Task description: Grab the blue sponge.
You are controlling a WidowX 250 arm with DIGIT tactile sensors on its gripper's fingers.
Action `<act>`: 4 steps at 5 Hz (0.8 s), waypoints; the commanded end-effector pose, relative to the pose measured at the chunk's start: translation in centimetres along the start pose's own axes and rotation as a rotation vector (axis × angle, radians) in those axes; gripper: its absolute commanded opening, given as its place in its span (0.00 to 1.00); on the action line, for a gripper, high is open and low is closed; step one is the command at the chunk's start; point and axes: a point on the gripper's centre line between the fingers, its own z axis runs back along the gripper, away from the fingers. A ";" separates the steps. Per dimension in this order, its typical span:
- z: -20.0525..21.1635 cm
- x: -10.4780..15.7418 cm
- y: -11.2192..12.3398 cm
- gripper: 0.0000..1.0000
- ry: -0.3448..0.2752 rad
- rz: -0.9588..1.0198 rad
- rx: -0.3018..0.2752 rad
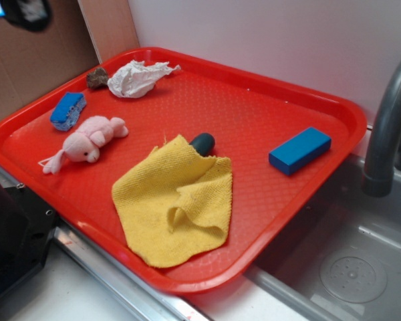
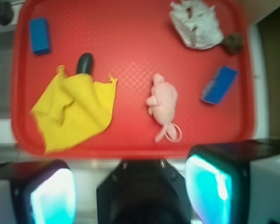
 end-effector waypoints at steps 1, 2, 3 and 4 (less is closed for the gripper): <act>-5.2 5.5 8.0 1.00 -0.114 0.366 0.022; -7.2 4.5 9.1 1.00 -0.151 0.356 0.077; -9.2 3.3 11.1 1.00 -0.160 0.284 0.100; -10.9 4.0 11.5 1.00 -0.133 0.216 0.130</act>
